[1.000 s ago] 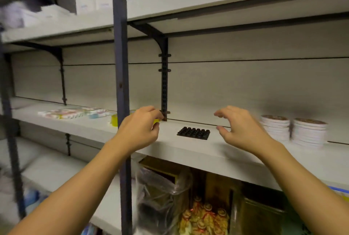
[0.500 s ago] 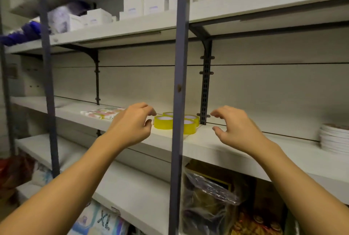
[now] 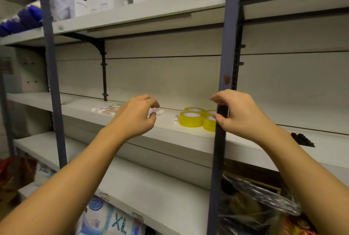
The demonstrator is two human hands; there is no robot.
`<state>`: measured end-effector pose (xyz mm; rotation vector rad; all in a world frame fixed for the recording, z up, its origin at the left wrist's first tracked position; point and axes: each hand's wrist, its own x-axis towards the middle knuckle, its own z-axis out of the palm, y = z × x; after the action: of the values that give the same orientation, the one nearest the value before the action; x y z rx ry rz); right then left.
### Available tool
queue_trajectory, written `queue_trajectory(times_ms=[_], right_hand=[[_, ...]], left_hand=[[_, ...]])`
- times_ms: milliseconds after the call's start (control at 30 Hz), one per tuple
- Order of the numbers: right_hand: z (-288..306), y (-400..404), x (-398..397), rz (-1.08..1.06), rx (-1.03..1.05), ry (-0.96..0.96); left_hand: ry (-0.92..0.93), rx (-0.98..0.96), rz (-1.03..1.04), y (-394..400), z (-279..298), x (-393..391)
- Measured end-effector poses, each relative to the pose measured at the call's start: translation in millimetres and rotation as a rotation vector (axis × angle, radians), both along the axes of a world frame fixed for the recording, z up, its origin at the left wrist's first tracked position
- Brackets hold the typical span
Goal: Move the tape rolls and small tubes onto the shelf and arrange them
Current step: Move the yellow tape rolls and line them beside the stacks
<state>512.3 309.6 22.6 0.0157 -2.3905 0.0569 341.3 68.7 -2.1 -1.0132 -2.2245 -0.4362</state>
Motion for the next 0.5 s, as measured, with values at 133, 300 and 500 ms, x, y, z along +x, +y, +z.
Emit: queue_trajectory(times_ms=[133,300,500], right_hand=[[-5.7,-12.6,-37.1,-0.025,0.008,0.003],[-9.3,-19.7,-81.3,-0.093,0.027,0.000],[-12.8,-24.8,-112.6,-0.192,0.016,0.016]], left_hand=[[0.000,-0.018,-0.031,-5.6,-1.0,-45.9],[-0.023,-0.063,-0.107,5.5,-1.4,-98.6],[-0.012,-0.091,-0.231,30.2,3.8,-142.2]])
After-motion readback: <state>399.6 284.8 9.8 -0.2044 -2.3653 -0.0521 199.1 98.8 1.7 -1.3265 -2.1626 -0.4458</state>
